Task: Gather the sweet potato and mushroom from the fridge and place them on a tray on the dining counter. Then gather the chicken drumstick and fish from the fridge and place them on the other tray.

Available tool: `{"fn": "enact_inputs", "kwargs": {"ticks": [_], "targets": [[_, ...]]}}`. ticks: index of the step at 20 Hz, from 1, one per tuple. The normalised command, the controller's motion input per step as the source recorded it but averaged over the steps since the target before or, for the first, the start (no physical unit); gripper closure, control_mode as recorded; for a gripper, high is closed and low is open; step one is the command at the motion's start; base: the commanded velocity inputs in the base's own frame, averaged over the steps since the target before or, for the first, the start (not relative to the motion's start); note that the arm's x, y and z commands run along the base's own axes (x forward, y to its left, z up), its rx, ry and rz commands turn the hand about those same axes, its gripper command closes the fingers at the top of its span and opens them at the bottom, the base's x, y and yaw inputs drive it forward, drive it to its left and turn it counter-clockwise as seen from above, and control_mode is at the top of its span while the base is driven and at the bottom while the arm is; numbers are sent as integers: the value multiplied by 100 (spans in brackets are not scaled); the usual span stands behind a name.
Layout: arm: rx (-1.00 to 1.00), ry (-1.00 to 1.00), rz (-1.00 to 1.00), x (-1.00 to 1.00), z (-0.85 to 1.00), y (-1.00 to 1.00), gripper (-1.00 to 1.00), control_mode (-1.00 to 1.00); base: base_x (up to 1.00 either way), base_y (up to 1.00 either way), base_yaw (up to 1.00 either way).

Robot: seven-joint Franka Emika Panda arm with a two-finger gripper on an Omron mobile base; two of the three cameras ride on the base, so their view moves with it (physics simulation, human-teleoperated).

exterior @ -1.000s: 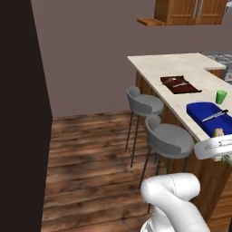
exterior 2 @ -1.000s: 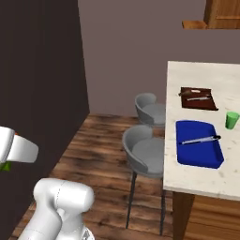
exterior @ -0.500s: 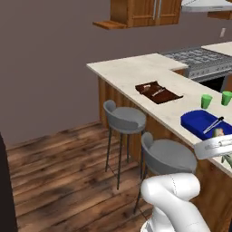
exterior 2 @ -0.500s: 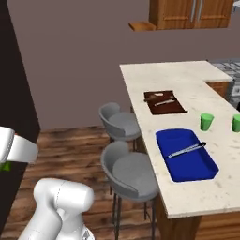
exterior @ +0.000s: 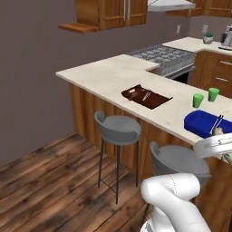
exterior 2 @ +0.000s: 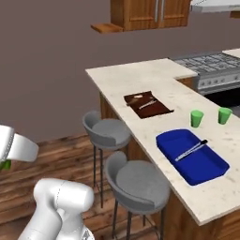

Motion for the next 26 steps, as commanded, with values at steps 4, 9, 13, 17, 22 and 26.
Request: {"fn": "enact_inputs", "kwargs": {"ticks": [4, 9, 13, 17, 22, 26], "targets": [[0, 0, 0, 0, 0, 0, 100, 100, 18, 87, -42], [0, 0, 0, 0, 0, 0, 100, 100, 17, 84, -40], [0, 0, 0, 0, 0, 0, 100, 100, 25, 84, -41], [0, 0, 0, 0, 0, 0, 100, 100, 30, 82, -41], [0, 0, 0, 0, 0, 0, 100, 100, 31, 82, -42], [0, 0, 0, 0, 0, 0, 100, 100, 35, 79, -43]]}}
